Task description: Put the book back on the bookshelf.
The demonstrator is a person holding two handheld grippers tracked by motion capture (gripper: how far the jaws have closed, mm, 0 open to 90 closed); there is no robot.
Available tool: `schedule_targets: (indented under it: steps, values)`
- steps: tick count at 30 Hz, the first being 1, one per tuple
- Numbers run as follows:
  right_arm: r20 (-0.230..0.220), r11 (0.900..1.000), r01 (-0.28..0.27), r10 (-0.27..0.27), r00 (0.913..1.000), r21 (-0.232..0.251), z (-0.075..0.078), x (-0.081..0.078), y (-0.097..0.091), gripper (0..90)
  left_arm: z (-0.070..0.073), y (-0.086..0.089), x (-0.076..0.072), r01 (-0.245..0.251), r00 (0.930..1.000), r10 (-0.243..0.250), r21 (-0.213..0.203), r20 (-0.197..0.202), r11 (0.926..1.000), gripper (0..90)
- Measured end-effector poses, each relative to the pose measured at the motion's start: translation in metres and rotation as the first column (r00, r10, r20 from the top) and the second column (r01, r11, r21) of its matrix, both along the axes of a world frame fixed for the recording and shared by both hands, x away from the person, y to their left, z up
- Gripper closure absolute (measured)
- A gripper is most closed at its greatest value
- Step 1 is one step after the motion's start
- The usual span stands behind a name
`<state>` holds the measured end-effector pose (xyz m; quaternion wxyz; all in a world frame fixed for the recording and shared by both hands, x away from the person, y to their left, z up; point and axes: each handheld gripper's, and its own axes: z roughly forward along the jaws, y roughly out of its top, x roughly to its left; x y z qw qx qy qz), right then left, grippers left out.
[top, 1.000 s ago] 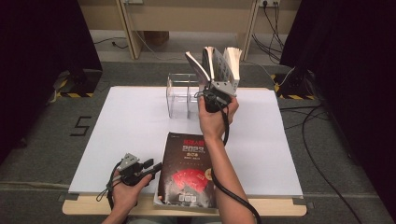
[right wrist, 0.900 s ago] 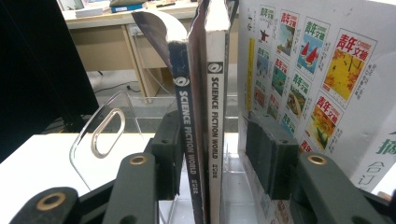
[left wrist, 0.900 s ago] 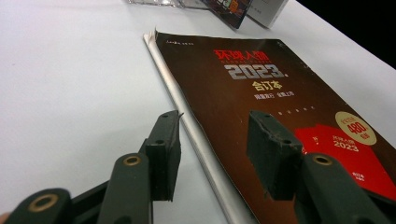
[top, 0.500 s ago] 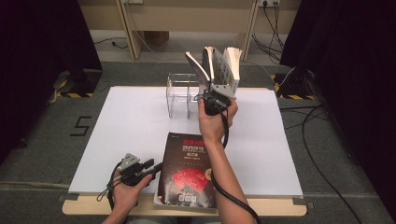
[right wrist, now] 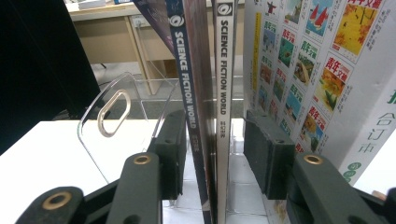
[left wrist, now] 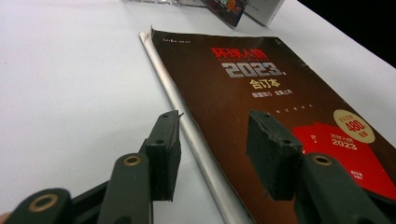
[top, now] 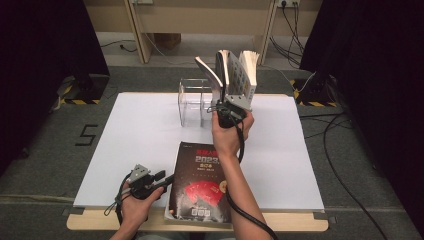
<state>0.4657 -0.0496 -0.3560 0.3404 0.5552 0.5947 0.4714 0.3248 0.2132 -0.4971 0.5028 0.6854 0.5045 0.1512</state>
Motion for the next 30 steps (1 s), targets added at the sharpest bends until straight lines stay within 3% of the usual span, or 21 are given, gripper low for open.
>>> schedule_targets:
  steps: [9,22,30]
  values:
    - [0.018,0.9991,0.023,-0.023,0.9996,-0.035,0.000,-0.004,0.001,65.3,0.000,0.000,0.000,0.004,1.0000,-0.004,0.002,0.000,1.0000,54.3]
    - [-0.003,0.9998,0.012,-0.012,0.9999,-0.018,0.002,-0.008,0.001,77.8,0.000,0.000,0.000,0.003,1.0000,-0.003,0.001,0.001,1.0000,54.3]
    - [-0.003,0.9999,0.005,-0.005,1.0000,-0.012,0.004,-0.012,0.000,75.1,0.000,0.000,0.000,0.004,1.0000,-0.004,0.000,0.001,1.0000,54.2]
